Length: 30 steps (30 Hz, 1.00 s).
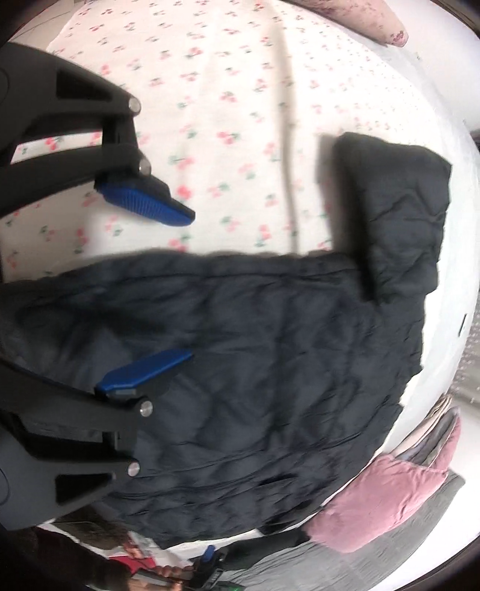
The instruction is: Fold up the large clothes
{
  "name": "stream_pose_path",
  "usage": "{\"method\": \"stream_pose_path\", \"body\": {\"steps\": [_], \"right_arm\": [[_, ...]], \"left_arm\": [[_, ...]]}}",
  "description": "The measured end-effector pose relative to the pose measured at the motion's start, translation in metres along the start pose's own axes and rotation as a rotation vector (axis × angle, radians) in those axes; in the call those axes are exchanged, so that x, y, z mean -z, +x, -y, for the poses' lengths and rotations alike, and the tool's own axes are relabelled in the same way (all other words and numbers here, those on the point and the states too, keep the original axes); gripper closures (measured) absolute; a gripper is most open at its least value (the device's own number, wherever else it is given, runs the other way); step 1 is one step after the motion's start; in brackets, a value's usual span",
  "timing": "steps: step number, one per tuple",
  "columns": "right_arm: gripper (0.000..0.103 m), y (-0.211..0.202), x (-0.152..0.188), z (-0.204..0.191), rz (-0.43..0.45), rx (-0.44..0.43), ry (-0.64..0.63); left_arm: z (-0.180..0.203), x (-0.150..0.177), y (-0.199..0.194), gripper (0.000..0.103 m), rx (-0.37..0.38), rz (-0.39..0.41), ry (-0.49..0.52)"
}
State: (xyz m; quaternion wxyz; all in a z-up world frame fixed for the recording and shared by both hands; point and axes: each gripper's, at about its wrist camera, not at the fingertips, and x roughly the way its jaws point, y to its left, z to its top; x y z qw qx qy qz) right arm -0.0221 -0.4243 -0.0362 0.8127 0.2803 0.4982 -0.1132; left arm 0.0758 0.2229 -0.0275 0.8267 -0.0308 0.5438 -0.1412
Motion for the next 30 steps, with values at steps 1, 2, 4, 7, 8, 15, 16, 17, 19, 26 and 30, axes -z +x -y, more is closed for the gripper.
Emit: {"method": "stream_pose_path", "body": {"steps": [1, 2, 4, 7, 8, 15, 16, 17, 19, 26, 30], "right_arm": [[0.028, 0.004, -0.004, -0.005, -0.003, -0.003, 0.004], [0.028, 0.008, -0.008, -0.013, -0.004, -0.014, 0.004], [0.028, 0.009, -0.011, -0.022, -0.001, -0.029, -0.012], [0.028, 0.015, -0.015, -0.048, 0.009, -0.051, -0.036], [0.028, 0.017, -0.018, -0.058, 0.014, -0.063, -0.042], [0.028, 0.044, -0.035, -0.138, 0.038, -0.114, -0.119], [0.028, 0.051, -0.035, -0.149, 0.033, -0.118, -0.132], [0.028, 0.058, -0.035, -0.158, 0.025, -0.121, -0.144], [0.028, 0.072, -0.033, -0.171, 0.002, -0.129, -0.167], [0.028, 0.1, -0.034, -0.17, -0.04, -0.066, -0.192], [0.028, 0.103, -0.039, -0.152, -0.032, -0.051, -0.152]], "left_arm": [[0.001, -0.005, 0.0, 0.033, -0.012, 0.017, -0.002], [0.001, -0.012, 0.0, 0.033, -0.026, 0.038, -0.005], [0.011, -0.028, 0.006, 0.032, -0.056, 0.075, -0.012], [0.018, -0.056, 0.015, 0.027, -0.141, 0.154, 0.001], [0.022, -0.067, 0.021, 0.027, -0.18, 0.179, 0.025], [0.052, -0.134, 0.077, 0.026, -0.244, 0.199, 0.086], [0.056, -0.142, 0.084, 0.026, -0.251, 0.201, 0.095], [0.06, -0.15, 0.093, 0.026, -0.27, 0.201, 0.106], [0.063, -0.158, 0.103, 0.026, -0.318, 0.193, 0.126], [-0.004, -0.183, 0.115, 0.036, -0.538, 0.17, 0.032], [-0.098, -0.184, 0.088, 0.036, -0.735, 0.146, -0.075]]}}
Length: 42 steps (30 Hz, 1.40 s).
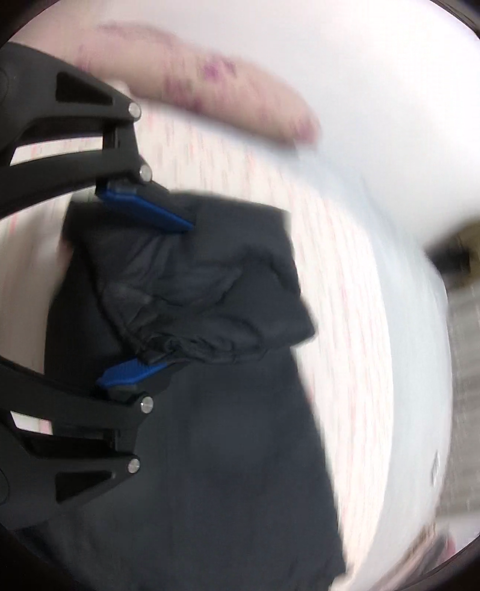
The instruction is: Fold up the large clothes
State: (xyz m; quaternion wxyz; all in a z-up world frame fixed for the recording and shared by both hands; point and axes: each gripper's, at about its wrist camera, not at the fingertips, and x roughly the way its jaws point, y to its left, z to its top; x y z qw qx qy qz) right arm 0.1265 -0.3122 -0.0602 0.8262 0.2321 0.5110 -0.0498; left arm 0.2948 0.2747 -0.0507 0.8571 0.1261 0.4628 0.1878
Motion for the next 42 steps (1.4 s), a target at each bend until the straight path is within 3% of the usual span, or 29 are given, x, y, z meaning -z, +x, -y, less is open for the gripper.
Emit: {"method": "stream_pose_path", "body": {"steps": [2, 6, 8, 11, 13, 14, 18, 19, 21, 23, 24, 25, 28, 30, 32, 35, 37, 42], "right_arm": [[0.028, -0.001, -0.001, 0.006, 0.005, 0.0, 0.017], [0.028, -0.001, -0.001, 0.005, 0.007, 0.011, 0.011], [0.028, -0.002, -0.002, 0.004, 0.013, 0.021, 0.009], [0.028, -0.004, -0.002, 0.007, 0.016, 0.02, 0.019], [0.028, -0.004, -0.001, 0.007, 0.014, 0.02, 0.02], [0.028, -0.004, -0.001, 0.006, 0.013, 0.022, 0.019], [0.028, -0.005, 0.001, 0.006, 0.008, 0.027, 0.016], [0.028, -0.006, 0.002, 0.007, 0.007, 0.03, 0.013], [0.028, -0.01, 0.003, 0.011, 0.007, 0.042, 0.006], [0.028, -0.014, 0.003, 0.017, 0.013, 0.063, 0.005], [0.028, -0.017, 0.001, 0.022, 0.019, 0.076, 0.012], [0.028, -0.018, 0.0, 0.026, 0.023, 0.084, 0.019], [0.028, -0.023, -0.004, 0.039, 0.036, 0.112, 0.04], [0.028, -0.028, -0.007, 0.047, 0.043, 0.128, 0.046], [0.028, -0.035, -0.01, 0.056, 0.059, 0.144, 0.058], [0.028, -0.052, -0.015, 0.072, 0.098, 0.17, 0.075], [0.028, -0.062, -0.022, 0.082, 0.125, 0.185, 0.089], [0.028, -0.062, -0.055, 0.084, 0.164, 0.264, 0.065]], "left_arm": [[-0.043, -0.001, 0.017, 0.036, -0.087, -0.043, -0.048], [-0.116, 0.006, 0.021, 0.036, -0.136, -0.073, -0.188], [-0.147, 0.012, 0.012, 0.036, -0.04, -0.051, -0.279], [-0.174, 0.026, 0.005, 0.036, 0.203, -0.025, -0.432], [-0.171, 0.032, 0.015, 0.036, 0.382, -0.07, -0.497], [-0.166, 0.036, 0.027, 0.036, 0.404, -0.106, -0.512], [-0.145, 0.041, 0.056, 0.036, 0.188, -0.185, -0.451], [-0.143, 0.042, 0.064, 0.036, 0.172, -0.201, -0.451], [-0.143, 0.047, 0.083, 0.04, 0.218, -0.236, -0.492], [-0.142, 0.047, 0.092, 0.066, 0.262, -0.222, -0.495], [-0.138, 0.042, 0.088, 0.086, 0.276, -0.206, -0.469], [-0.133, 0.038, 0.082, 0.093, 0.278, -0.195, -0.45], [-0.135, 0.02, 0.056, 0.095, 0.121, -0.056, -0.45], [-0.137, 0.01, 0.048, 0.095, -0.028, -0.017, -0.475], [-0.134, 0.002, 0.049, 0.091, -0.082, -0.047, -0.468], [-0.127, -0.004, 0.043, 0.069, -0.079, -0.092, -0.45], [-0.117, -0.004, 0.033, 0.035, -0.054, -0.07, -0.432], [-0.078, 0.002, -0.017, 0.033, 0.062, -0.01, -0.327]]}}
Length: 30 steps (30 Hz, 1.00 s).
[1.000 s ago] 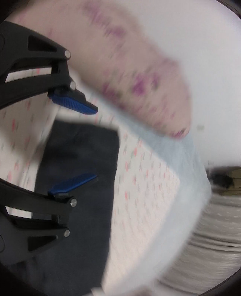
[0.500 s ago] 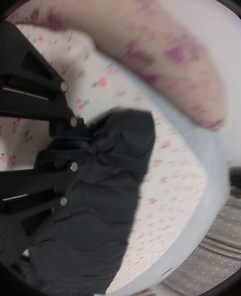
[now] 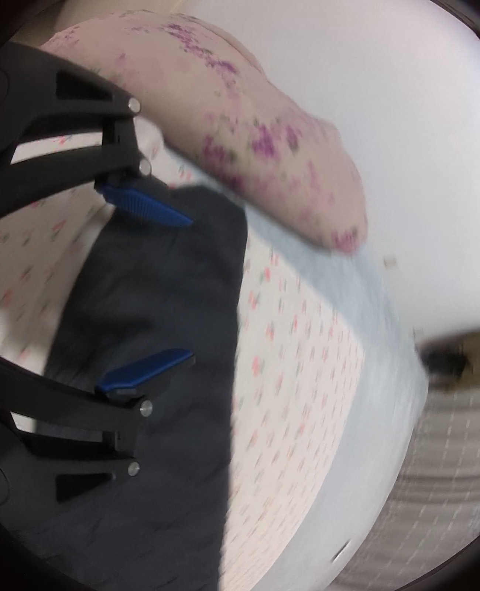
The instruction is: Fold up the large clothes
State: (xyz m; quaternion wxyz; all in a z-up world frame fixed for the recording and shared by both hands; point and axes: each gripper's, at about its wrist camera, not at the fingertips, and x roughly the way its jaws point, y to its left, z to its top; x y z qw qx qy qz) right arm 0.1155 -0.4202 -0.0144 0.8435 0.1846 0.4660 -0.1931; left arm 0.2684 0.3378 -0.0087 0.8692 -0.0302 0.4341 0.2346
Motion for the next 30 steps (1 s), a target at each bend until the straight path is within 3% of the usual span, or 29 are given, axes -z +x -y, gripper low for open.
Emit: {"method": "stream_pose_path", "body": {"steps": [4, 6, 8, 9, 10, 11, 13, 14, 15, 18, 21, 23, 25, 27, 30], "right_arm": [[0.028, 0.024, -0.027, -0.018, 0.046, 0.168, -0.114], [0.029, 0.042, -0.034, -0.013, 0.023, 0.225, -0.126], [0.04, 0.061, -0.037, -0.004, -0.018, 0.229, -0.115], [0.052, 0.069, -0.038, 0.005, -0.044, 0.214, -0.112], [0.059, 0.07, -0.037, 0.014, -0.049, 0.201, -0.107], [0.063, 0.068, -0.035, 0.022, -0.045, 0.195, -0.098], [0.068, 0.056, -0.031, 0.058, -0.036, 0.277, -0.016], [0.067, 0.046, -0.029, 0.088, -0.055, 0.391, 0.104], [0.066, 0.036, -0.028, 0.108, -0.051, 0.413, 0.19], [0.06, 0.003, -0.029, 0.138, 0.026, 0.282, 0.261], [0.049, -0.022, -0.043, 0.123, 0.126, 0.294, 0.183], [0.04, -0.04, -0.059, 0.11, 0.203, 0.352, 0.163], [0.027, -0.054, -0.072, 0.113, 0.261, 0.399, 0.26], [0.026, -0.058, -0.087, 0.123, 0.306, 0.388, 0.353], [0.026, -0.046, -0.104, 0.114, 0.288, 0.584, 0.298]], "left_arm": [[0.036, 0.019, -0.033, 0.026, 0.144, 0.013, 0.079], [0.055, 0.029, -0.044, 0.025, 0.22, 0.01, 0.119], [0.073, 0.037, -0.052, 0.025, 0.29, -0.007, 0.168], [0.082, 0.04, -0.055, 0.025, 0.326, -0.02, 0.195], [0.089, 0.042, -0.054, 0.025, 0.353, -0.03, 0.219], [0.096, 0.043, -0.055, 0.025, 0.37, -0.038, 0.245], [0.106, 0.043, -0.054, 0.025, 0.377, -0.04, 0.293], [0.111, 0.044, -0.055, 0.025, 0.375, -0.036, 0.311], [0.117, 0.041, -0.053, 0.025, 0.371, -0.025, 0.34], [0.135, 0.027, -0.047, 0.025, 0.402, -0.011, 0.391], [0.155, 0.01, -0.036, 0.025, 0.401, -0.002, 0.428], [0.174, -0.001, -0.024, 0.025, 0.383, -0.012, 0.462], [0.19, -0.009, -0.011, 0.025, 0.36, -0.021, 0.475], [0.205, -0.018, 0.0, 0.025, 0.365, -0.033, 0.475], [0.225, -0.028, 0.015, 0.025, 0.39, -0.044, 0.478]]}}
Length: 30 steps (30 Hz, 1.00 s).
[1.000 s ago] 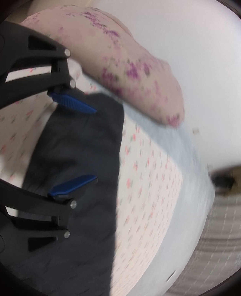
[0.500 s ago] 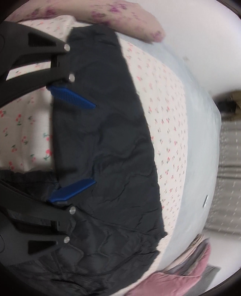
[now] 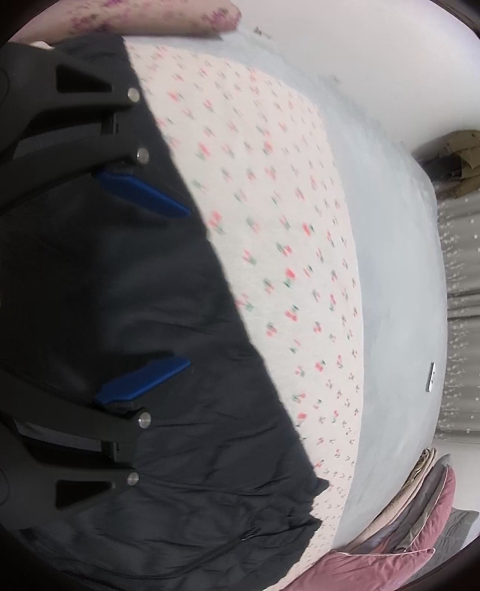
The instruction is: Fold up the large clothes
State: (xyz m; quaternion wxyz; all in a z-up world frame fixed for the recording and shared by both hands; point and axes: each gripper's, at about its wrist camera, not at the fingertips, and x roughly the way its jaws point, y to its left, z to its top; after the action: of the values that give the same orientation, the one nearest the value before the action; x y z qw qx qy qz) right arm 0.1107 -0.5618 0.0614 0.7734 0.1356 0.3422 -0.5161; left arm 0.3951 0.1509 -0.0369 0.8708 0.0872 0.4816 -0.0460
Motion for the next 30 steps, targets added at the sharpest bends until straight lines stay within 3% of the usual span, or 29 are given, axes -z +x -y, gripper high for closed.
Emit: {"method": "stream_pose_path", "body": {"steps": [2, 3, 4, 6, 8, 10, 11, 14, 17, 18, 19, 20, 21, 22, 24, 25, 27, 29, 30], "right_arm": [[0.026, 0.0, -0.002, -0.009, 0.053, 0.132, -0.022], [0.026, 0.0, -0.004, -0.011, 0.078, 0.113, 0.002], [0.026, 0.0, -0.006, -0.009, 0.096, 0.049, 0.018], [0.022, 0.008, -0.012, -0.025, 0.091, -0.262, -0.013], [0.02, 0.022, -0.008, -0.061, -0.001, -0.561, -0.129], [0.02, 0.033, 0.003, -0.102, -0.071, -0.77, -0.265], [0.02, 0.039, 0.01, -0.124, -0.102, -0.832, -0.33], [0.02, 0.065, 0.03, -0.186, -0.192, -0.886, -0.462], [0.02, 0.095, 0.053, -0.233, -0.331, -0.971, -0.473], [0.023, 0.09, 0.069, -0.242, -0.355, -0.997, -0.476], [0.031, 0.085, 0.08, -0.252, -0.35, -1.03, -0.494], [0.041, 0.075, 0.087, -0.257, -0.336, -1.087, -0.526], [0.083, 0.068, 0.093, -0.263, -0.365, -1.14, -0.562], [0.094, 0.055, 0.093, -0.27, -0.35, -1.134, -0.595], [0.096, 0.029, 0.096, -0.278, -0.209, -1.01, -0.707], [0.096, 0.018, 0.094, -0.283, -0.131, -0.922, -0.735], [0.096, 0.002, 0.093, -0.299, 0.113, -0.644, -0.786], [0.096, 0.01, 0.097, -0.317, 0.169, -0.465, -0.803], [0.096, 0.02, 0.104, -0.328, 0.136, -0.369, -0.84]], "left_arm": [[0.005, -0.009, 0.01, 0.025, 0.015, -0.005, 0.01], [0.01, -0.015, 0.016, 0.025, 0.038, 0.001, 0.023], [0.012, -0.017, 0.019, 0.025, 0.055, 0.005, 0.031], [0.02, -0.023, 0.028, 0.025, 0.144, 0.014, 0.051], [0.026, -0.028, 0.039, 0.025, 0.215, 0.004, 0.063], [0.032, -0.031, 0.048, 0.025, 0.252, -0.001, 0.075], [0.034, -0.032, 0.053, 0.025, 0.273, 0.001, 0.079], [0.037, -0.034, 0.065, 0.025, 0.362, 0.006, 0.037], [0.041, -0.032, 0.064, 0.056, 0.447, 0.02, 0.017], [0.045, -0.03, 0.062, 0.081, 0.474, 0.011, 0.02], [0.048, -0.03, 0.061, 0.094, 0.489, 0.007, 0.028], [0.054, -0.027, 0.054, 0.096, 0.486, 0.024, 0.045], [0.061, -0.024, 0.04, 0.098, 0.449, 0.085, 0.067], [0.062, -0.023, 0.033, 0.098, 0.434, 0.124, 0.072], [0.055, -0.025, 0.015, 0.098, 0.381, 0.253, 0.012], [0.05, -0.029, 0.015, 0.098, 0.354, 0.273, -0.008], [0.051, -0.036, 0.041, 0.095, 0.239, 0.219, -0.034], [0.064, -0.039, 0.071, 0.089, 0.089, 0.089, 0.006], [0.066, -0.038, 0.069, 0.086, 0.063, 0.104, 0.007]]}}
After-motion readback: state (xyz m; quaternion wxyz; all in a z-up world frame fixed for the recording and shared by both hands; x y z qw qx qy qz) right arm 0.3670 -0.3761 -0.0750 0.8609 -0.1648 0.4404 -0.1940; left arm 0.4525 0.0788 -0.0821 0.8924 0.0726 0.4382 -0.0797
